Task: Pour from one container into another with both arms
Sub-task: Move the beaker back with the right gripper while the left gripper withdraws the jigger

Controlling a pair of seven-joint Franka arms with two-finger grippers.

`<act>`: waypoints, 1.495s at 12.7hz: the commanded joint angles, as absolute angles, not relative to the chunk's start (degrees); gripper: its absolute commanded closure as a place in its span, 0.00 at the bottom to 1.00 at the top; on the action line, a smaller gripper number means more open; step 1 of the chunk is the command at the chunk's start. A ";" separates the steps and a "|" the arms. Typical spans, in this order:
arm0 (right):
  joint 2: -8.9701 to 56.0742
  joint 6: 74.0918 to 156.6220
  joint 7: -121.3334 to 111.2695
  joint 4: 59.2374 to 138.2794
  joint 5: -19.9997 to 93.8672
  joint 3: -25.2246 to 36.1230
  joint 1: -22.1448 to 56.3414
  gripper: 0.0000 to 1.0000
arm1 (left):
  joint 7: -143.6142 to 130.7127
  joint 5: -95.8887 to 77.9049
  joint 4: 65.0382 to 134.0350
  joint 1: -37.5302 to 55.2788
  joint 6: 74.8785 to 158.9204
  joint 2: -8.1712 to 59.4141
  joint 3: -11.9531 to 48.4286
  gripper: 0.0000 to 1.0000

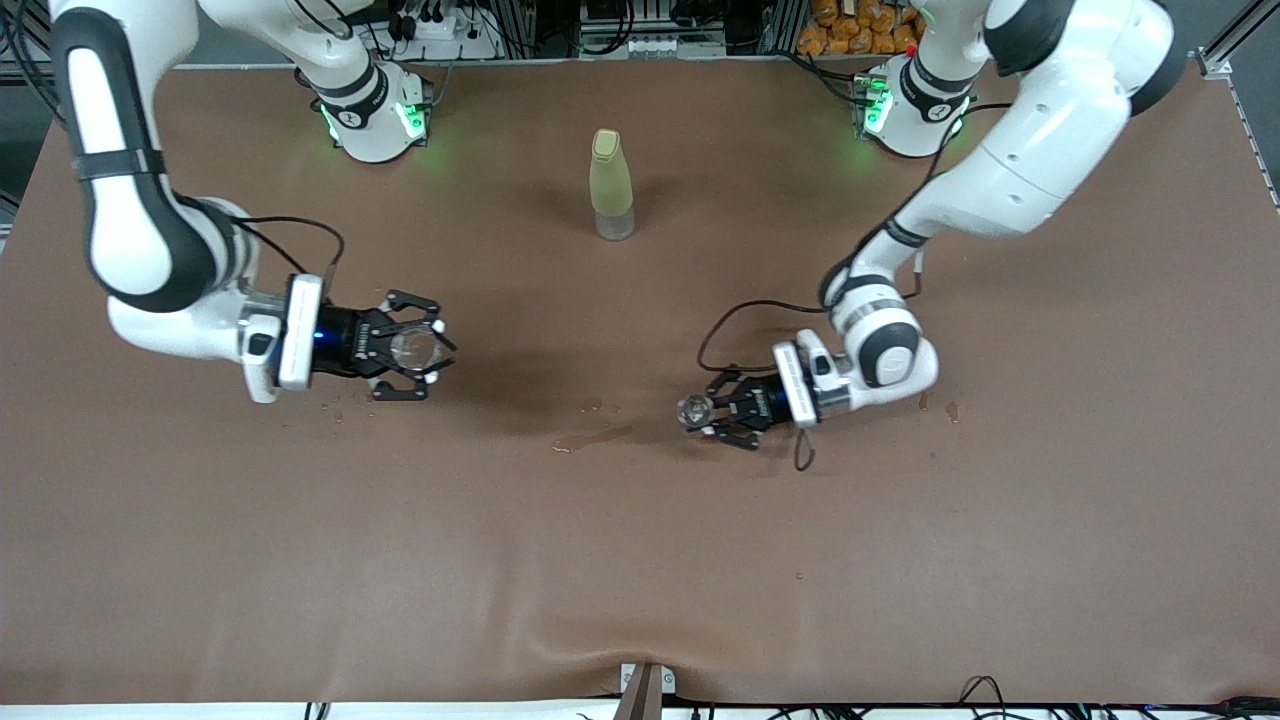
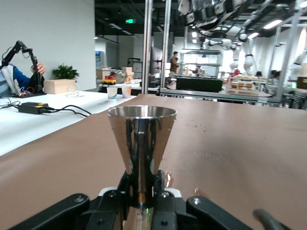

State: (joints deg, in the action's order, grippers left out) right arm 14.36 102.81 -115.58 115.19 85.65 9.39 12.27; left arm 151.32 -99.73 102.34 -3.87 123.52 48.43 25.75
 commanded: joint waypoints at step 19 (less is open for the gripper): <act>43.85 82.88 -160.05 100.65 69.70 9.40 -11.86 1.00 | 140.89 -52.47 101.25 -42.97 94.40 52.99 20.48 1.00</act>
